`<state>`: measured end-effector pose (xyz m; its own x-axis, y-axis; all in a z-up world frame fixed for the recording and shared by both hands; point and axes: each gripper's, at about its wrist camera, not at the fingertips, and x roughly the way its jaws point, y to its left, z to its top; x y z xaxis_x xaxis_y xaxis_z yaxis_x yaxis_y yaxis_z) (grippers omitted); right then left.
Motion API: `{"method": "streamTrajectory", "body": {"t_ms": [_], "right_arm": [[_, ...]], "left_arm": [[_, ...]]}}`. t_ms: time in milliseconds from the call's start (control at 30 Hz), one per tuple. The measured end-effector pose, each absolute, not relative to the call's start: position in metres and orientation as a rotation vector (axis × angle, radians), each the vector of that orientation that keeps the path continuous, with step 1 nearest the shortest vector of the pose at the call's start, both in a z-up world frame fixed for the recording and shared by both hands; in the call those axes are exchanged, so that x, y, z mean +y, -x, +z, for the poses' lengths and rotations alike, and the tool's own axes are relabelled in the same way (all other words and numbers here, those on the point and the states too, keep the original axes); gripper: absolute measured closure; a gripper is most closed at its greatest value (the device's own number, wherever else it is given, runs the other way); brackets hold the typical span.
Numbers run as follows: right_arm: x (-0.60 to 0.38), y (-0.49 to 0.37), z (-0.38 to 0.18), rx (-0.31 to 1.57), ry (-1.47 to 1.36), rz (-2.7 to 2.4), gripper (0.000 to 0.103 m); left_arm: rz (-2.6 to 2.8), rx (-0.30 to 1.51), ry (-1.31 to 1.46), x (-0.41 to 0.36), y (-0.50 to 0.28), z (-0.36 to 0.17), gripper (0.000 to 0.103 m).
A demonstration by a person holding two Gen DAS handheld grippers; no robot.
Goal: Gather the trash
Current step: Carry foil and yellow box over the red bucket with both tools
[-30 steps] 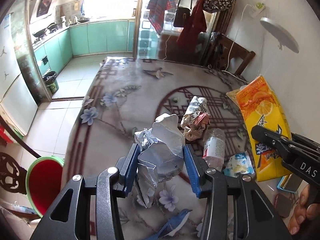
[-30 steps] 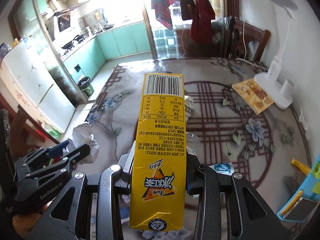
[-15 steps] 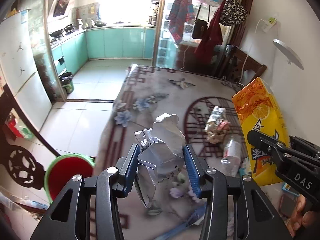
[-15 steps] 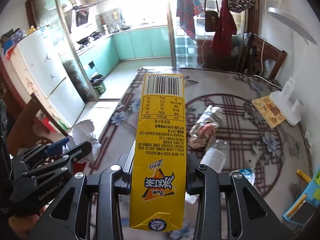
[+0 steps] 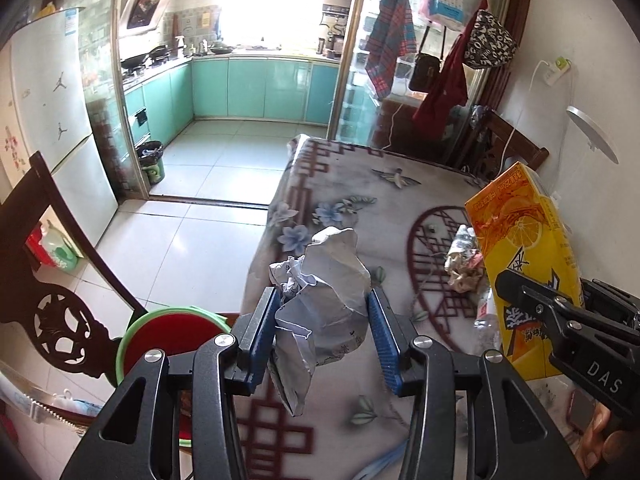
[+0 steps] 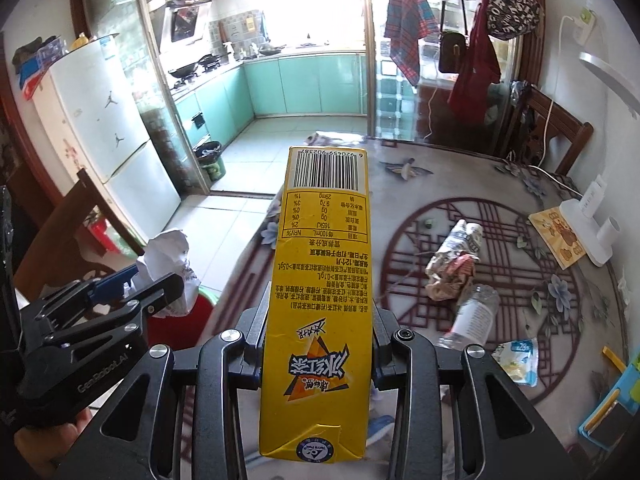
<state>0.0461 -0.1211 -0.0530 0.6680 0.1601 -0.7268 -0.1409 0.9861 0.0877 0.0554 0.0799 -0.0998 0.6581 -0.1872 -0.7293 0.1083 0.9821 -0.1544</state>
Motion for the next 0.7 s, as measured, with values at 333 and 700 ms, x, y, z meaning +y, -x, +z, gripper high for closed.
{"method": "streamTrajectory", "body": {"t_ms": [333,700], "right_arm": [[-0.074,-0.050,-0.055,0.832,-0.001,0.201,0.068],[-0.020,-0.058,-0.064,0.852,0.024,0.250,0.068]], "left_arm": [[-0.140,0.835,0.126,0.131,-0.057,-0.102,0.060],[-0.076,0.846,0.158,0.195,-0.058,-0.112,0.060]]}}
